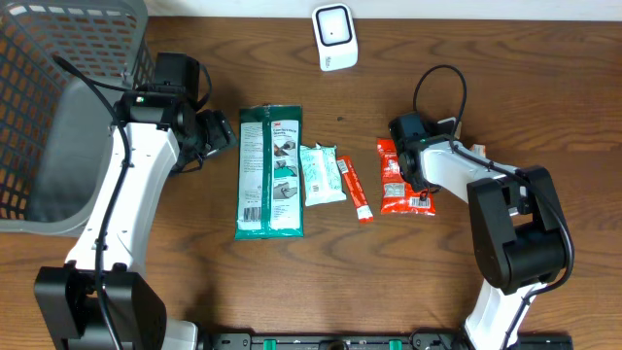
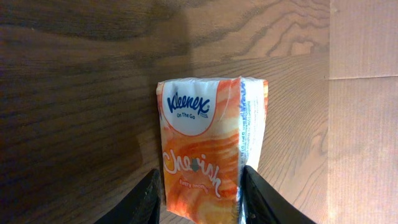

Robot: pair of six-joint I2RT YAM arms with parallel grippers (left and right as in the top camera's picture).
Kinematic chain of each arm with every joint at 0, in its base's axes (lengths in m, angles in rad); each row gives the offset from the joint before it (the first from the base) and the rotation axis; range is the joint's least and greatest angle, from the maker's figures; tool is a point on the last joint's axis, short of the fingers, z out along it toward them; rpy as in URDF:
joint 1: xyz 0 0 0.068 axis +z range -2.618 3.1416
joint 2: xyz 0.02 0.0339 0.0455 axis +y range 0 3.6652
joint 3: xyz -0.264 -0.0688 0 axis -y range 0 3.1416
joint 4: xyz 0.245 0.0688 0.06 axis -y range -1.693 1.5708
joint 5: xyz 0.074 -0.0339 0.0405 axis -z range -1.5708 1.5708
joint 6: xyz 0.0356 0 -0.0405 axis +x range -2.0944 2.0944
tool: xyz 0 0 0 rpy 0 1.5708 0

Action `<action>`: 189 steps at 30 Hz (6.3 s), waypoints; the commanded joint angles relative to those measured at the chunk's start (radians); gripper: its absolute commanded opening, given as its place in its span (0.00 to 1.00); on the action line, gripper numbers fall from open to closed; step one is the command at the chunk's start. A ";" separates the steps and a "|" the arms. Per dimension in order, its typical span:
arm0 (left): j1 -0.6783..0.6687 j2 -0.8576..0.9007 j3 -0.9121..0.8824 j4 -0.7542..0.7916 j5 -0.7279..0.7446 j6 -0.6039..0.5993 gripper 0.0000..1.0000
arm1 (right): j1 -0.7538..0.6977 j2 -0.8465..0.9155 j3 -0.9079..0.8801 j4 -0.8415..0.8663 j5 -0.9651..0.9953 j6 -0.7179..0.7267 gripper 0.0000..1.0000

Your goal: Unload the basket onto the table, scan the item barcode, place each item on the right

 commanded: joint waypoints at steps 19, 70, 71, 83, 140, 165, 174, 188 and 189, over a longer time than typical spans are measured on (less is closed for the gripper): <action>0.002 -0.007 0.003 -0.006 -0.013 0.009 0.88 | -0.016 -0.124 0.023 0.008 -0.034 -0.014 0.48; 0.002 -0.007 0.003 -0.005 -0.013 0.009 0.88 | -0.472 -0.191 -0.002 0.029 -0.993 -0.216 0.28; 0.002 -0.007 0.003 -0.006 -0.013 0.009 0.88 | -0.472 -0.191 -0.002 0.029 -0.992 -0.216 0.27; 0.002 -0.007 0.003 -0.005 -0.013 0.009 0.88 | -0.473 -0.193 0.002 0.005 -0.978 -0.217 0.01; 0.002 -0.007 0.003 -0.006 -0.013 0.009 0.88 | 0.126 0.616 1.587 -0.236 -0.636 -0.268 0.01; 0.002 -0.007 0.003 -0.006 -0.013 0.009 0.88 | 0.128 0.726 1.587 -0.057 -0.532 -0.391 0.01; 0.002 -0.007 0.003 -0.006 -0.013 0.009 0.88 | 0.124 0.727 1.584 -0.081 -0.634 -0.352 0.01; 0.002 -0.007 0.003 -0.006 -0.013 0.009 0.88 | 0.087 0.673 1.587 -0.168 -0.694 -0.230 0.01; 0.002 -0.007 0.003 -0.005 -0.013 0.009 0.88 | 0.088 0.662 1.587 -0.172 -0.694 -0.230 0.01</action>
